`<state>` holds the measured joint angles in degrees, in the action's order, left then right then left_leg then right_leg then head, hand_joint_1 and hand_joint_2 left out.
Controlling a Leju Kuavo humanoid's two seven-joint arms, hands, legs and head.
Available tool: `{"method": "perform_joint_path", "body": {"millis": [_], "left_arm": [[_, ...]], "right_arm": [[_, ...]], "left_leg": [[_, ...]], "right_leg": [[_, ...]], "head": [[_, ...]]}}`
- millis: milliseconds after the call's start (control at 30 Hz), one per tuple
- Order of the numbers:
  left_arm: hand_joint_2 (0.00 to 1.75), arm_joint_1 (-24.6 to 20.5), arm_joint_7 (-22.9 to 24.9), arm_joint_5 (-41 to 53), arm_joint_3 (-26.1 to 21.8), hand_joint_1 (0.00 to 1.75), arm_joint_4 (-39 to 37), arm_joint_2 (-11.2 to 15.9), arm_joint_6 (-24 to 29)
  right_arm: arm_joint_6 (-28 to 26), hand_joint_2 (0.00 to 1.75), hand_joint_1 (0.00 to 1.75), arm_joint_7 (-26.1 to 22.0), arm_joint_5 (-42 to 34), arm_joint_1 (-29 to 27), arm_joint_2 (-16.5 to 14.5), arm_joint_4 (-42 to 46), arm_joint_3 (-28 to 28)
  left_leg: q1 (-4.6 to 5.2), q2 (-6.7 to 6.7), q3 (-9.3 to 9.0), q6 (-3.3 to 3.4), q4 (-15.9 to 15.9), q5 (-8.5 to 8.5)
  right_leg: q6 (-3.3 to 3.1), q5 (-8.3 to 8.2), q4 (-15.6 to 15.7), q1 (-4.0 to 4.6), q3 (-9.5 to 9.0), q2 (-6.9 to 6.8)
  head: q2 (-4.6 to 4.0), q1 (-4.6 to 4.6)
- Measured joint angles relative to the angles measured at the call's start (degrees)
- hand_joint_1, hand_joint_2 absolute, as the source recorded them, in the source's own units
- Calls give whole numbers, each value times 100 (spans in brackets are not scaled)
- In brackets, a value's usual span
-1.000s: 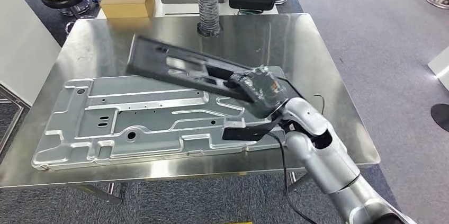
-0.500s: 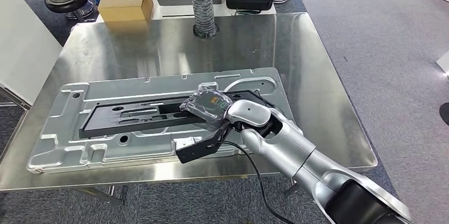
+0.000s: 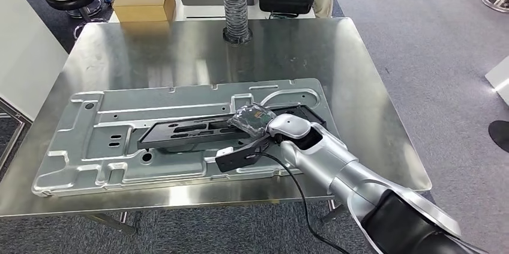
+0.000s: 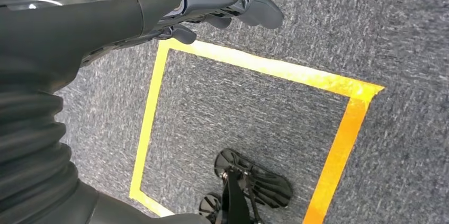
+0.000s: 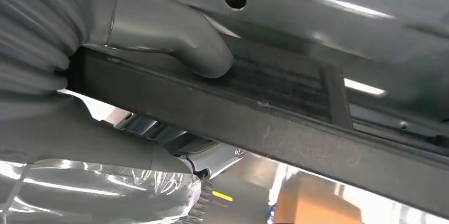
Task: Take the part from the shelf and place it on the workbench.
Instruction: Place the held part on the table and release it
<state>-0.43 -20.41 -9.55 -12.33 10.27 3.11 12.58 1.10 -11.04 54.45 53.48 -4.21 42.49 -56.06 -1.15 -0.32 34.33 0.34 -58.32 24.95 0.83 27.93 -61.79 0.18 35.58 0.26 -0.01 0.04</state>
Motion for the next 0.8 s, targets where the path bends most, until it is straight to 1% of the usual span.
{"method": "perform_joint_path", "body": {"millis": [33,67,100,133,167,200,233,267,300,333,367,400,433,467,500,533,567,600,633,667,700,733,767,800], "left_arm": [[175,1,-20,19,0,0,0,2,-30],[175,-2,-38,33,0,0,0,3,-55],[175,-6,-56,44,1,0,0,3,-80],[175,-11,-72,47,1,0,0,3,-100],[175,-16,-88,47,1,0,0,3,-113],[175,-21,-105,50,1,0,0,3,-122],[175,-25,-120,52,1,0,0,2,-126],[175,-26,-131,55,1,0,0,-3,-126],[175,-26,-140,58,0,0,0,-6,-116],[175,-25,-146,58,-1,0,0,-8,-96],[175,-24,-149,58,-3,0,0,-9,-70],[131,-24,-151,60,-5,0,0,-7,-44],[87,-21,-151,61,-8,0,0,-7,-28],[44,-19,-156,63,-11,0,0,-7,-22],[0,-17,-162,71,-15,0,0,-6,-22],[0,-16,-167,80,-19,0,0,-2,-22],[0,-17,-170,92,-25,0,0,2,-22],[0,-18,-168,106,-32,0,0,5,-21],[0,-16,-162,118,-38,0,0,8,-21],[0,-10,-155,131,-44,0,0,8,-21],[0,-4,-149,141,-48,0,0,9,-21],[0,1,-148,148,-51,0,0,12,-21],[0,1,-150,153,-55,0,0,15,-22],[0,-1,-158,156,-58,0,1,17,-24]], "right_arm": [[-49,175,175,0,-1,7,0,-97,0],[-99,175,175,0,-1,6,-1,-192,0],[-147,175,175,1,-2,-2,-2,-286,-1],[-192,175,175,2,-2,-10,-7,-374,-1],[-230,175,175,1,-3,-15,-13,-450,-2],[-263,131,131,1,-3,-12,-22,-514,-2],[-294,87,87,2,-4,-3,-34,-564,0],[-320,44,44,4,-7,10,-49,-601,6],[-344,0,0,11,-13,23,-63,-642,13],[-366,0,0,19,-20,33,-75,-680,21],[-384,0,0,26,-26,35,-86,-717,30],[-402,0,0,30,-34,33,-91,-753,40],[-421,0,0,29,-45,27,-97,-779,54],[-435,0,0,22,-61,23,-104,-799,67],[-447,0,0,6,-86,19,-112,-814,83],[-454,0,0,-19,-120,8,-122,-824,103],[-456,0,0,-54,-161,-8,-129,-830,129],[-456,0,0,-94,-215,-30,-134,-832,162],[-455,0,0,-136,-274,-56,-136,-825,201],[-452,0,0,-176,-334,-77,-136,-807,244],[-450,0,0,-215,-398,-91,-136,-772,295],[-447,0,0,-251,-454,-99,-136,-719,351],[-444,0,0,-283,-509,-101,-134,-655,415],[-440,0,0,-314,-567,-104,-130,-581,479]], "left_leg": [[-1,7,-1,17,5,-3],[0,13,2,28,7,-3],[3,16,5,36,7,-4],[5,17,6,42,6,-5],[8,15,5,45,6,-9],[14,10,2,46,7,-15],[20,4,-2,44,8,-23],[30,-4,-6,34,8,-30],[33,-13,-7,13,11,-39],[31,-20,-6,-13,17,-49],[27,-24,-7,-48,34,-61],[25,-27,-9,-85,58,-78],[24,-21,-6,-114,59,-82],[27,-15,20,-139,6,-37],[29,-9,93,-163,-163,78],[23,-4,221,-181,-455,256],[21,-3,394,-204,-845,466],[16,-3,567,-227,-1232,635],[9,-3,681,-245,-1483,706],[2,-2,698,-260,-1529,666],[-7,-1,594,-270,-1319,513],[-18,1,397,-277,-925,299],[-20,-1,191,-275,-528,150],[-20,-5,37,-248,-216,44]], "right_leg": [[31,183,-345,-12,161,-2],[54,369,-761,-22,360,-4],[69,499,-1127,-32,536,-5],[70,530,-1321,-37,628,-5],[59,456,-1282,-39,605,-5],[33,295,-995,-33,452,-6],[-14,107,-553,-21,208,-9],[-67,-32,-128,-4,-19,-17],[-115,-121,198,17,-188,-28],[-156,-155,373,36,-271,-37],[-182,-160,421,50,-275,-41],[-205,-191,455,53,-275,-38],[-214,-241,501,37,-288,-36],[-228,-292,554,18,-305,-31],[-236,-341,605,-4,-320,-27],[-236,-372,633,-19,-328,-25],[-246,-377,638,-19,-324,-21],[-246,-377,634,-19,-318,-20],[-243,-372,626,-19,-317,-21],[-238,-363,614,-22,-316,-20],[-225,-348,593,-29,-316,-15],[-205,-323,560,-36,-316,-11],[-176,-291,519,-34,-306,-6],[-145,-263,474,-27,-288,0]], "head": [[0,17],[1,30],[1,31],[1,31],[1,32],[1,33],[1,33],[1,27],[0,26],[0,26],[0,24],[0,31],[1,29],[0,28],[0,25],[0,17],[0,16],[1,10],[1,9],[1,9],[1,7],[1,7],[0,5],[0,1]]}}
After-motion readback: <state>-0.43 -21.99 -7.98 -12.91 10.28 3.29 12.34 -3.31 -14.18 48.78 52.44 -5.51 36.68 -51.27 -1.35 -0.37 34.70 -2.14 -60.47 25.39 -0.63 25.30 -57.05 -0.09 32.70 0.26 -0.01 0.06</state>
